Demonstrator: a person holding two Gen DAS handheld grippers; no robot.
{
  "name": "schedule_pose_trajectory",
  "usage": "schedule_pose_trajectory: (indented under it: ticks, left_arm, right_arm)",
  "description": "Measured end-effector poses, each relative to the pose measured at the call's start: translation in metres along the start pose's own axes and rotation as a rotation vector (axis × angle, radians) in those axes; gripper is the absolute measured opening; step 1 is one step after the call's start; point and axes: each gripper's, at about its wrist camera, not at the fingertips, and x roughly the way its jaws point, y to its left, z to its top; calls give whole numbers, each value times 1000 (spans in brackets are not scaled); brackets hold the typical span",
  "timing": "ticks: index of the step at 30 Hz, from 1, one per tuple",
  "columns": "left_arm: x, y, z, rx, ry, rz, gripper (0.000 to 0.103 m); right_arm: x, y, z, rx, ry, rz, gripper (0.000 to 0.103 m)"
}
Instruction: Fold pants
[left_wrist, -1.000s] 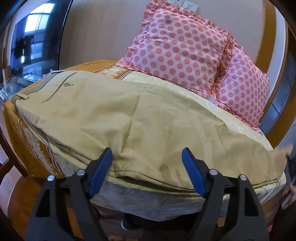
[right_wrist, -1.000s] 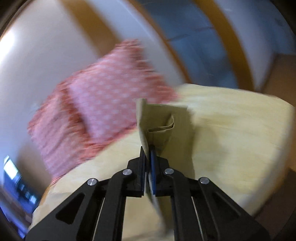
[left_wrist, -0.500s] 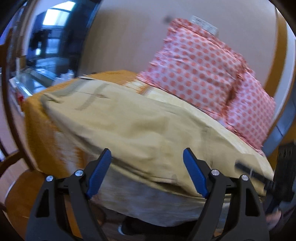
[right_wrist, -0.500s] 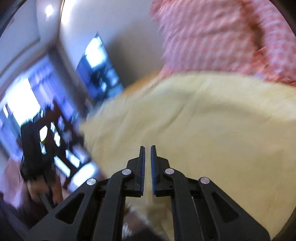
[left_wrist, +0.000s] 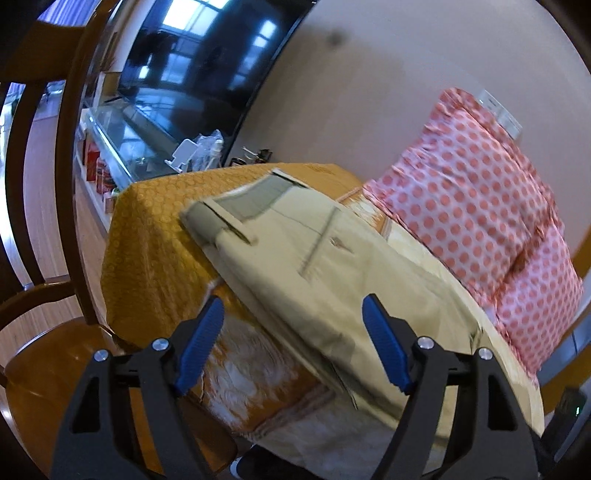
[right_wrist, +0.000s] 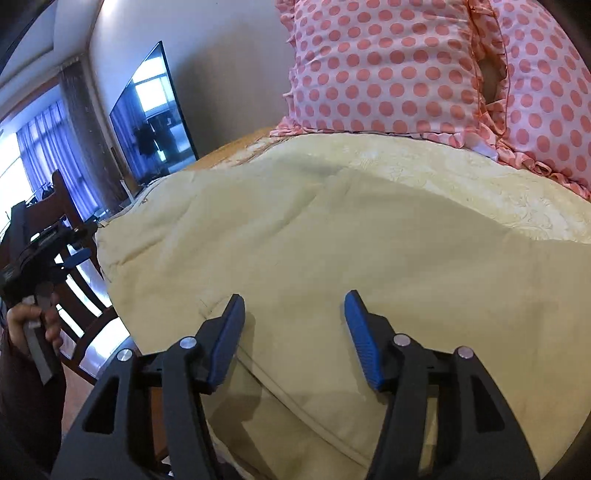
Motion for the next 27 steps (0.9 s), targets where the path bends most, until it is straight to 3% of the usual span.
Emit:
schedule_pose_trajectory:
  ticks: [6, 9, 12, 15, 18, 25, 27]
  left_arm:
    - [29, 7, 20, -17, 28, 59, 77]
    - [28, 4, 18, -13, 30, 50, 80]
    - [22, -4, 8, -13, 29, -4, 83]
    - [19, -21, -7, -24, 62, -132, 83]
    - [21, -32, -14, -33, 85, -180, 83]
    - [33, -4, 19, -134, 23, -83, 70]
    - [39, 14, 30, -204, 16, -72, 66]
  right_arm:
    - [3, 3, 3, 4, -7, 19, 64]
    - [4, 7, 5, -1, -9, 25, 69]
    - [5, 10, 3, -16, -17, 25, 74]
    - [5, 13, 0, -37, -25, 17, 76]
    - [4, 14, 0, -42, -21, 13, 78]
    - [4, 14, 0, -30, -27, 20, 78]
    - [3, 13, 0, -19, -31, 27, 78]
